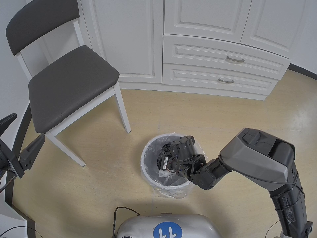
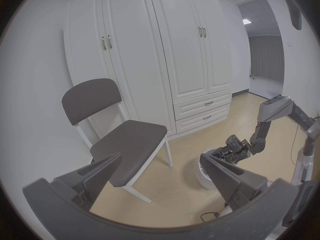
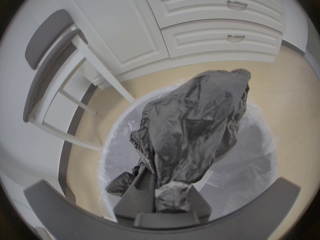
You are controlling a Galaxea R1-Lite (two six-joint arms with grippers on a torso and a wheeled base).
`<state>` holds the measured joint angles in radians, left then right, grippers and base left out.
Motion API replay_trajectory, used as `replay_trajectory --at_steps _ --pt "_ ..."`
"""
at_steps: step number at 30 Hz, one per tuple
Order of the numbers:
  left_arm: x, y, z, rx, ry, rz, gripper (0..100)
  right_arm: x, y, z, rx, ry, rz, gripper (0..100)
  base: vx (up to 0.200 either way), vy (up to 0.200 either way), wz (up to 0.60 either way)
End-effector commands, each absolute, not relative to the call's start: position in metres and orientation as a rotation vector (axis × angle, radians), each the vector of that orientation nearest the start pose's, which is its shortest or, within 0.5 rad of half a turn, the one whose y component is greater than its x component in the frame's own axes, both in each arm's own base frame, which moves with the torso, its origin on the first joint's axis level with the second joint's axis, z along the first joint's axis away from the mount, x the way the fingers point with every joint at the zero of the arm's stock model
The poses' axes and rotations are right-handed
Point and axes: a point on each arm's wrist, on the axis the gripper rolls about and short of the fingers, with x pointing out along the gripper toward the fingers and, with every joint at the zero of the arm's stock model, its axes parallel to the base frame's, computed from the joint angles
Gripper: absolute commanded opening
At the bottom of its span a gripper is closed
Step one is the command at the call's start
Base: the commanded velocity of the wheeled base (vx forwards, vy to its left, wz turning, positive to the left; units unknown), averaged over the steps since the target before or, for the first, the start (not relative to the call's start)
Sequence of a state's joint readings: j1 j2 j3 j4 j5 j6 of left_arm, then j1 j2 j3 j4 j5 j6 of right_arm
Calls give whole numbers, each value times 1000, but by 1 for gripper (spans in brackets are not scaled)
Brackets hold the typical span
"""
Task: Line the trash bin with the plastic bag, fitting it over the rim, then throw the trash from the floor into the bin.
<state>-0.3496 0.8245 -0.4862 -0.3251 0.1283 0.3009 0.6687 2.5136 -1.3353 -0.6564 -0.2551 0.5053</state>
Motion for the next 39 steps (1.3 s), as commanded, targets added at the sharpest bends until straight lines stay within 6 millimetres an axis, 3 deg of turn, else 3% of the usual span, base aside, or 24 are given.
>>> replay_trajectory --at_steps 1,7,16,20,30,39 --pt "85 -28 232 303 -18 -220 100 380 290 -26 285 550 261 0 0 0 0" --pt "85 -27 232 302 -22 -215 100 396 292 -40 322 403 193 0 0 0 0" --pt "85 -26 233 301 -24 -196 100 398 297 -41 385 255 238 0 0 0 0" --pt "85 -25 233 301 -25 -196 100 398 294 -41 354 254 238 0 0 0 0" --pt "84 -25 233 300 -29 -192 100 370 282 -34 164 330 265 0 0 0 0" --pt "85 -23 234 301 -29 -169 100 366 279 -63 50 420 255 0 0 0 0"
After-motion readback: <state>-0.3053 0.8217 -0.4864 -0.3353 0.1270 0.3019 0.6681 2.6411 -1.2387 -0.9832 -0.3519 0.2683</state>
